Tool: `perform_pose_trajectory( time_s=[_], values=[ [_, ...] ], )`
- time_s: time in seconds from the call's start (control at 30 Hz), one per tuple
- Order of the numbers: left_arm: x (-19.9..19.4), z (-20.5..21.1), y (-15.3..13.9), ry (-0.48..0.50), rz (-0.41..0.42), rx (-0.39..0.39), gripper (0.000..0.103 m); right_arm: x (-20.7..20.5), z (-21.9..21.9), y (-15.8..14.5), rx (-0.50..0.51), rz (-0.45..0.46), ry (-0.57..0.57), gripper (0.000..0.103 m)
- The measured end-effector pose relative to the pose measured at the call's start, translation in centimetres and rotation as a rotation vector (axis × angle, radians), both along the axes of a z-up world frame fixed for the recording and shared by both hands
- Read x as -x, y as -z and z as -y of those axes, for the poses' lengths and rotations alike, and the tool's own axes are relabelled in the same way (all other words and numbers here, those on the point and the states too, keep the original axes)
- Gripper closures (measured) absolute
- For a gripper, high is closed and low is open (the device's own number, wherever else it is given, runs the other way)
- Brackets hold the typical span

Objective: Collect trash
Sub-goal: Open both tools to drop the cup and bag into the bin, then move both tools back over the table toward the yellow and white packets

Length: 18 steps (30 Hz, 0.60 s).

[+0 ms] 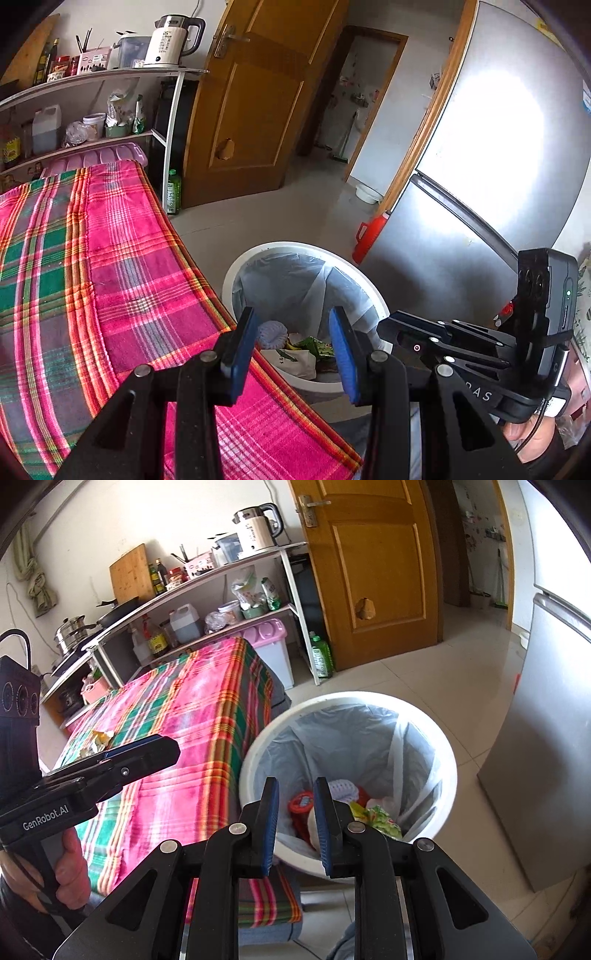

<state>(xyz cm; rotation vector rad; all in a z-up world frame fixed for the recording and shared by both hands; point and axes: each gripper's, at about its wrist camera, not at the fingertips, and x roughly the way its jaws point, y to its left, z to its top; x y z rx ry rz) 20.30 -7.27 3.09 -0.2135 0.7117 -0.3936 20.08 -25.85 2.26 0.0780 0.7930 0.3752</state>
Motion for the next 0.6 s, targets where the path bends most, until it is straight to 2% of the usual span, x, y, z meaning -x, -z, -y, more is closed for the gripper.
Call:
perform_pose_trajectory(
  time_s=[0.37,0.5,0.6],
  values=[
    [3.3,-3.4,-1.5,-0.062,0.054,-0.003,0.061,1.8,-3.6,-1.8,0.004,0.051,-0.087,0.083],
    [4.4,-4.8,-1.7,-0.088,0.067,-0.008,0.061,2.2,-4.6,-1.9,0.004,0.058,-0.112,0.074],
    [5.1,-5.7,-1.8,-0.110,0.074,-0.013,0.061,2.5,-5.4,-2.0,0.003,0.060,-0.129,0.072]
  ],
)
